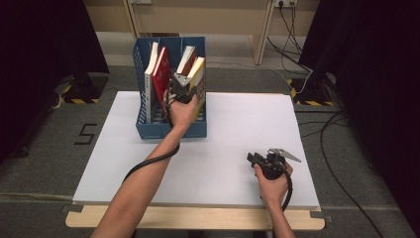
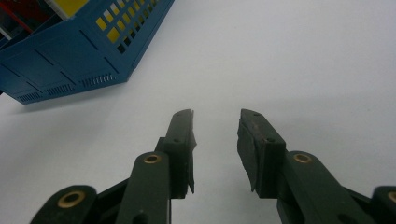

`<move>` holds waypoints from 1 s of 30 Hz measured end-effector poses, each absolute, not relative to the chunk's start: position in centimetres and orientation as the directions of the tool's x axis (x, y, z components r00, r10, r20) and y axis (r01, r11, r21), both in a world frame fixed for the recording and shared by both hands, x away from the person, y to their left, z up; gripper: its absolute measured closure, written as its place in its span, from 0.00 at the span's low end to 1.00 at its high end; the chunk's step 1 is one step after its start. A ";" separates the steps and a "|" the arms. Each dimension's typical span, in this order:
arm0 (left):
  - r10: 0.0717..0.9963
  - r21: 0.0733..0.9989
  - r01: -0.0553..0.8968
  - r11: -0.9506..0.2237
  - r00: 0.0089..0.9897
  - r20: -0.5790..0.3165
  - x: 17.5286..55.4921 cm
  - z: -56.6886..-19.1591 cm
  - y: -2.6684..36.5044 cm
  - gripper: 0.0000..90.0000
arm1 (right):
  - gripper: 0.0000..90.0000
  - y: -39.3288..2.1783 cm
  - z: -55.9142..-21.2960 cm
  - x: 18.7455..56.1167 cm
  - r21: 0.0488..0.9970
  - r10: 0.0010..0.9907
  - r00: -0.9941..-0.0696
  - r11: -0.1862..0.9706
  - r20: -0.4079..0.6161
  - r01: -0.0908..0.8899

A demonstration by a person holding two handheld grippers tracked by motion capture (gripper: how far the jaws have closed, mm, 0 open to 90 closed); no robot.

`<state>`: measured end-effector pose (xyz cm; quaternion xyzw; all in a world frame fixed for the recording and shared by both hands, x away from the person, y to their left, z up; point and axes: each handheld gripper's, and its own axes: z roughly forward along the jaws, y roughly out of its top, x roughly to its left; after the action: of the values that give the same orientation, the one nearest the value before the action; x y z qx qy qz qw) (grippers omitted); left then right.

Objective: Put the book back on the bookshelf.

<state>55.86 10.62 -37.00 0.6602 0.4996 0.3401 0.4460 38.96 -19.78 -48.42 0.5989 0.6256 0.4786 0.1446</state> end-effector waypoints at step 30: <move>0.954 0.939 0.325 -0.112 0.298 0.011 55.8 -37.5 10.6 0.76 | 0.73 -19.8 -48.6 38.9 0.775 0.891 -0.250 -0.159 0.379 0.611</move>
<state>55.80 10.57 -37.46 0.6622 0.4829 0.3431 0.4589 38.94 -19.75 -48.58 0.5946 0.6316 0.4754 0.1471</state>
